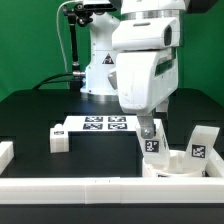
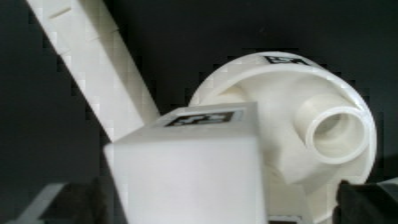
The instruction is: Assemble stool
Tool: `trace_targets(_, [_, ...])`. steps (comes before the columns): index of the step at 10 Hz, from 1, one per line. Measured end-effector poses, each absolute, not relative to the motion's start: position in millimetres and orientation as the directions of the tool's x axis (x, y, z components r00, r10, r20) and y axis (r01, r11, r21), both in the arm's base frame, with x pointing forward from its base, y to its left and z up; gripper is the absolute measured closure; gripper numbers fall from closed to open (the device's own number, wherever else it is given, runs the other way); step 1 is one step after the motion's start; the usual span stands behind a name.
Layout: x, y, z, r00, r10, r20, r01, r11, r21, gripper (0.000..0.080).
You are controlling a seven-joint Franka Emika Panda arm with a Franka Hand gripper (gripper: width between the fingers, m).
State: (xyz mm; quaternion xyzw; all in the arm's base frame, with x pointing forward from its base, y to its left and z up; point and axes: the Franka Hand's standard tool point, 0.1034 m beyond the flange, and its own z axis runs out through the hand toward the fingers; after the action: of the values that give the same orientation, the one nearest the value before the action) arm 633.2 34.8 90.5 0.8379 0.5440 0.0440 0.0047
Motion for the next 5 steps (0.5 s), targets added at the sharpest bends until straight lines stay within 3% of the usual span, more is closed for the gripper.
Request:
trace_targets(2, [633.1,34.2,90.4,0.406,0.911,0.068,0.911,-0.410,0.056,0.0423])
trace_targets(3, [633.8,34.1,91.4,0.406,0.911,0.069,0.910,-0.410,0.058,0.0459])
trace_targets(5, [633.8,34.1,91.4,0.442,0.894,0.072,0.893,-0.446,0.055,0.0459])
